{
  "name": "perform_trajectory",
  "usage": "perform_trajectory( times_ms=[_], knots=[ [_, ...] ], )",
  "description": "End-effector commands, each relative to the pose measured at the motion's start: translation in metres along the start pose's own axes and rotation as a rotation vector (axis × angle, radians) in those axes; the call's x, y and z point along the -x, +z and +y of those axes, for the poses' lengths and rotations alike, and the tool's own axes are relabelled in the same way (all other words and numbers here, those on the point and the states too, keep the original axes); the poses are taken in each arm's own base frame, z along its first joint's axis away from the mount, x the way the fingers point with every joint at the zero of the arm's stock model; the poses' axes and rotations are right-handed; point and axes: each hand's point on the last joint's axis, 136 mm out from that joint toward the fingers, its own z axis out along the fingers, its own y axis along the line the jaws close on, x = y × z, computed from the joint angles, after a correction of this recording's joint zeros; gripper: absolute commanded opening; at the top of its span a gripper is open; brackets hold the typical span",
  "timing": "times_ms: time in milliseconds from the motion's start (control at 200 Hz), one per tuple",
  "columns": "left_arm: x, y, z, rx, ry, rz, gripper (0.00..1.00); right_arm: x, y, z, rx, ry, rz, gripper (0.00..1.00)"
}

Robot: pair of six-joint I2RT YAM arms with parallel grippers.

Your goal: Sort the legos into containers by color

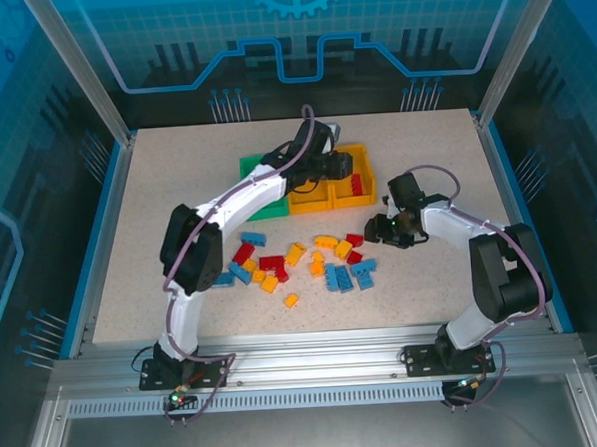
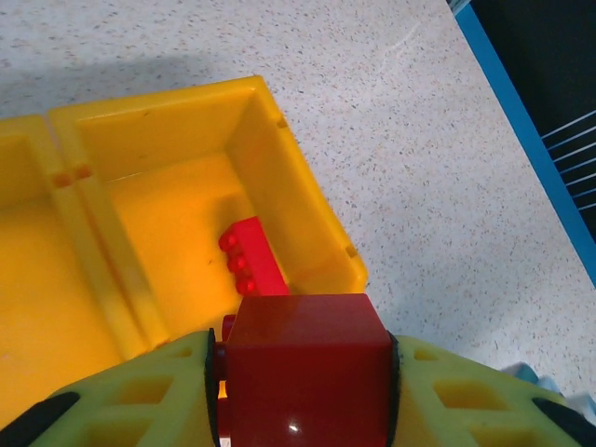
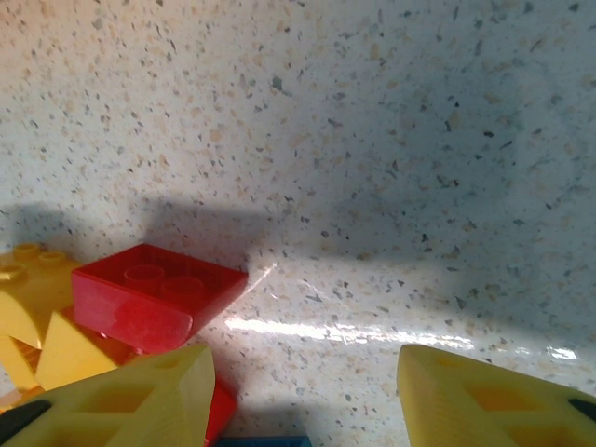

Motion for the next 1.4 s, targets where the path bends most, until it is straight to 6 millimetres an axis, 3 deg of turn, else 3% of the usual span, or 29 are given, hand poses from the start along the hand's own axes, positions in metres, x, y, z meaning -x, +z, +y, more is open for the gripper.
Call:
perform_trajectory(
  times_ms=[0, 140, 290, 625, 975, 1396],
  knots=[
    [-0.004, 0.014, -0.008, -0.023, 0.027, 0.051, 0.41, 0.0, 0.0, 0.012, 0.045, 0.016, -0.012, 0.55],
    [-0.005, 0.027, -0.002, 0.001, 0.02, 0.06, 0.49, -0.005, 0.001, 0.017, 0.048, 0.027, 0.001, 0.57],
    [-0.001, 0.022, 0.0, 0.022, 0.019, 0.04, 0.64, -0.01, 0.002, 0.028, 0.051, 0.051, 0.01, 0.59],
    [0.006, -0.035, 0.003, 0.055, 0.051, -0.048, 0.98, -0.009, 0.009, 0.048, -0.032, 0.011, 0.023, 0.66],
    [-0.017, -0.096, 0.034, 0.15, 0.059, -0.097, 0.99, -0.009, 0.026, 0.045, -0.138, -0.014, 0.069, 0.68],
    [-0.04, -0.122, 0.064, 0.208, 0.028, -0.102, 0.99, -0.009, 0.034, 0.04, -0.191, -0.005, 0.092, 0.62]
  ],
)
